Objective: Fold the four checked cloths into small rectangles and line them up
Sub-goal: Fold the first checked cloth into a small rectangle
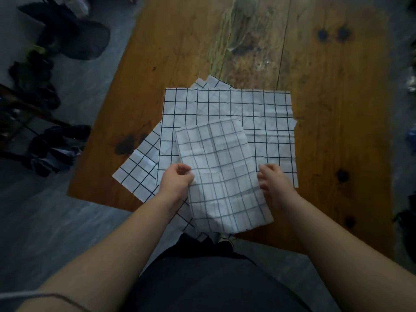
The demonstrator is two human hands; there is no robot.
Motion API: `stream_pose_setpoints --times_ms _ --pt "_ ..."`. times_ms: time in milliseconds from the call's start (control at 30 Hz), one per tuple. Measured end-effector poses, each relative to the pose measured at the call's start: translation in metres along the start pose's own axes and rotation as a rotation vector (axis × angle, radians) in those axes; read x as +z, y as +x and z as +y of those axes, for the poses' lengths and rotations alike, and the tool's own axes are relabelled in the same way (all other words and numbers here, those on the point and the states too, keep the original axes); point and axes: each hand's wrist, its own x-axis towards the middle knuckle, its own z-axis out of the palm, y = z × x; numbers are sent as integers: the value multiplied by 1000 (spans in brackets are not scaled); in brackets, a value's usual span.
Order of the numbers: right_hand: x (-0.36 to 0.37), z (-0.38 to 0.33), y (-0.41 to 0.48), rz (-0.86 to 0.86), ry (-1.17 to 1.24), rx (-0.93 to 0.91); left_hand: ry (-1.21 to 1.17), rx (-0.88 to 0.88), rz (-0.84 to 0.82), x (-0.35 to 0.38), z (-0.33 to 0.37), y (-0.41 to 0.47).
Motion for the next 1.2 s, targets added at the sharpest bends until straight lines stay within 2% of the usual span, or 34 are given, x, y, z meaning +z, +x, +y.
stream_pose_setpoints --times_ms 200,533,633,800,1033,1200 --pt "15 -10 13 -4 -321 -68 -44 2 -91 -14 4 0" --pt "39 3 6 93 -231 -183 4 9 -11 -40 -12 4" --pt "39 2 -3 40 -184 -242 6 34 -39 -44 -14 3" --pt "39 0 -4 -54 -252 -206 72 -11 -110 -46 -15 1" --pt "37 5 -15 2 -218 -250 193 17 -230 -51 -10 -21" --pt "16 -1 -40 -22 -166 -327 51 83 -168 -42 2 -51"
